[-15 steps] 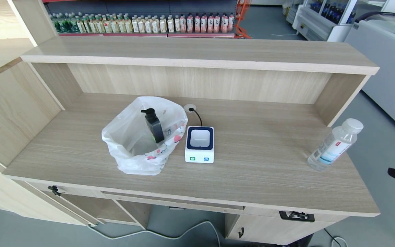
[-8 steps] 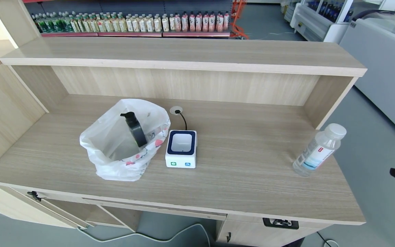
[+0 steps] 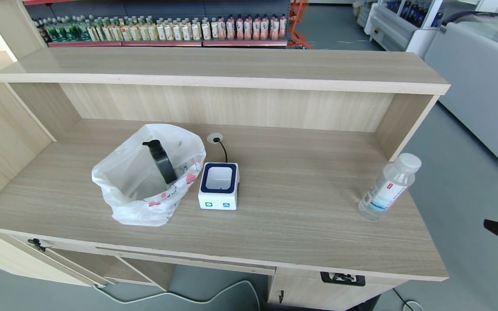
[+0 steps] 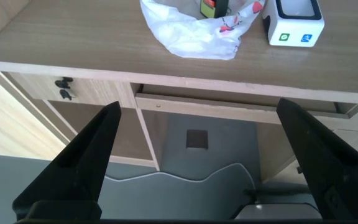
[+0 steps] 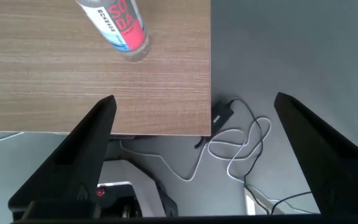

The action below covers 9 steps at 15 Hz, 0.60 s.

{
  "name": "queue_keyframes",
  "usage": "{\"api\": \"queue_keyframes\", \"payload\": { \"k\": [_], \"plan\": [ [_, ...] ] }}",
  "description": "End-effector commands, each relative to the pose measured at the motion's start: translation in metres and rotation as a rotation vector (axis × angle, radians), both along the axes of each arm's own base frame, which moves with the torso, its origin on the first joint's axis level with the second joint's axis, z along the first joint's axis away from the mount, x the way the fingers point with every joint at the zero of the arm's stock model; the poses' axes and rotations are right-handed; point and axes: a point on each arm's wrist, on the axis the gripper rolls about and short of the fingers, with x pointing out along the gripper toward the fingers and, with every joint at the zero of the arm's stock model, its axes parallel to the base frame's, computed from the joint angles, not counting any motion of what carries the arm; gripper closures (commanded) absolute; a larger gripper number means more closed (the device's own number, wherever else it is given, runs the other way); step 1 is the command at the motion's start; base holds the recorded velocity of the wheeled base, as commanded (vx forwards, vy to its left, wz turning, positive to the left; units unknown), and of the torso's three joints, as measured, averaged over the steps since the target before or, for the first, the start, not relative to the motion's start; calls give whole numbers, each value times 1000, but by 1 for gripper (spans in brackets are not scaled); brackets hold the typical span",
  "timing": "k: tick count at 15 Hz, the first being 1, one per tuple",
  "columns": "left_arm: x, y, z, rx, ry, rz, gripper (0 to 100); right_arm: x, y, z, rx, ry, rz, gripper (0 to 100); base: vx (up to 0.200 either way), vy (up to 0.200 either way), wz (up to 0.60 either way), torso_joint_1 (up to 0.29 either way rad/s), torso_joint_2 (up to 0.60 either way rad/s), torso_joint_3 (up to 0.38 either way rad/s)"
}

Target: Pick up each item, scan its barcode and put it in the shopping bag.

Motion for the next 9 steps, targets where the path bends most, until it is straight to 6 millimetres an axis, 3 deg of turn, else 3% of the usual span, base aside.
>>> {"api": "queue_keyframes", "payload": {
  "k": [1, 4, 9],
  "plan": [
    [0, 0, 0, 0, 0, 0, 0, 24, 2, -20, 12, 56, 36, 0, 0, 0, 0, 0, 0, 0],
    [0, 0, 0, 0, 2, 0, 0, 50, -1, -37, 11, 57, 35, 0, 0, 0, 0, 0, 0, 0],
    [0, 0, 0, 0, 2, 0, 0, 62, 15, -47, 14, 43, 133, 0, 0, 0, 0, 0, 0, 0]
  ]
}}
